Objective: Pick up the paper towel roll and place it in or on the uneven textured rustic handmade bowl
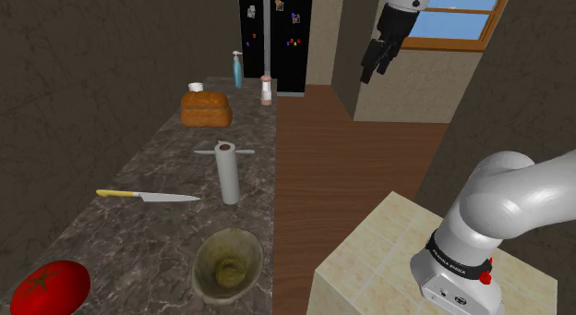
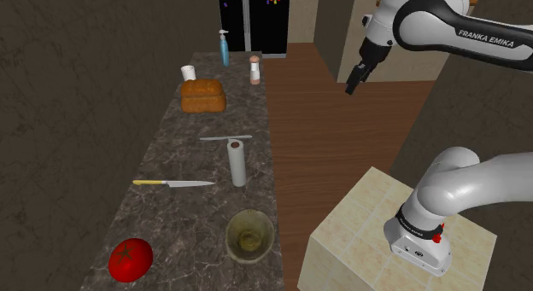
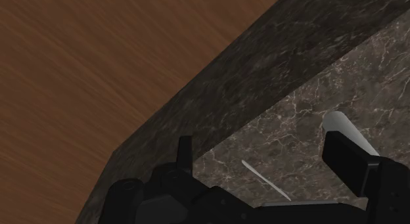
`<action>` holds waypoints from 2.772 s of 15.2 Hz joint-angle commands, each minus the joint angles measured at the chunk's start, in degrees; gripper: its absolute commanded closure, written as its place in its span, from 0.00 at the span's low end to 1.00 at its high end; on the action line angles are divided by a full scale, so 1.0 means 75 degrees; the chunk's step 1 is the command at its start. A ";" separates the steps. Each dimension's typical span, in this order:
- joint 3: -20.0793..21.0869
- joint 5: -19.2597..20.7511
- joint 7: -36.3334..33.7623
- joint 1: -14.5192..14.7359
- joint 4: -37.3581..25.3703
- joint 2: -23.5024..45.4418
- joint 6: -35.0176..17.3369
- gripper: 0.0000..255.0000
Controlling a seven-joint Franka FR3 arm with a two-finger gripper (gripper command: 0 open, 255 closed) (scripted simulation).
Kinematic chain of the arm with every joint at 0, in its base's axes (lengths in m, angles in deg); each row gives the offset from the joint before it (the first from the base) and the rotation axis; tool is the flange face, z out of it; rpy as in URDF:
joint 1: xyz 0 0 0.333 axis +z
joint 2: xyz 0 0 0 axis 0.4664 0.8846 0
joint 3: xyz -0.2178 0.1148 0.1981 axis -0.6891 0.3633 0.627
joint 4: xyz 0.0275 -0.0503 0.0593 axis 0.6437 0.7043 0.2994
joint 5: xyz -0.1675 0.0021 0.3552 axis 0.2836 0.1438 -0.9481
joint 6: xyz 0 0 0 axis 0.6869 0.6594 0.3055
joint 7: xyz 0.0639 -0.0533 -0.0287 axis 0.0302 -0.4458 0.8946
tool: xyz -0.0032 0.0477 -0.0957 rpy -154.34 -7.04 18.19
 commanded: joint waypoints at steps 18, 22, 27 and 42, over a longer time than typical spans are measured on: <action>0.2138 -0.0365 -0.2492 0.0363 -0.1008 0.3501 -0.1964 0.00; 0.2588 -0.0115 -0.3143 0.0404 -0.1633 0.4567 -0.2241 0.00; 0.3039 0.0422 -0.4003 0.0549 -0.2634 0.6014 -0.2410 0.00; 0.3203 0.1581 -0.5241 0.1150 -0.4159 0.8551 -0.2896 0.00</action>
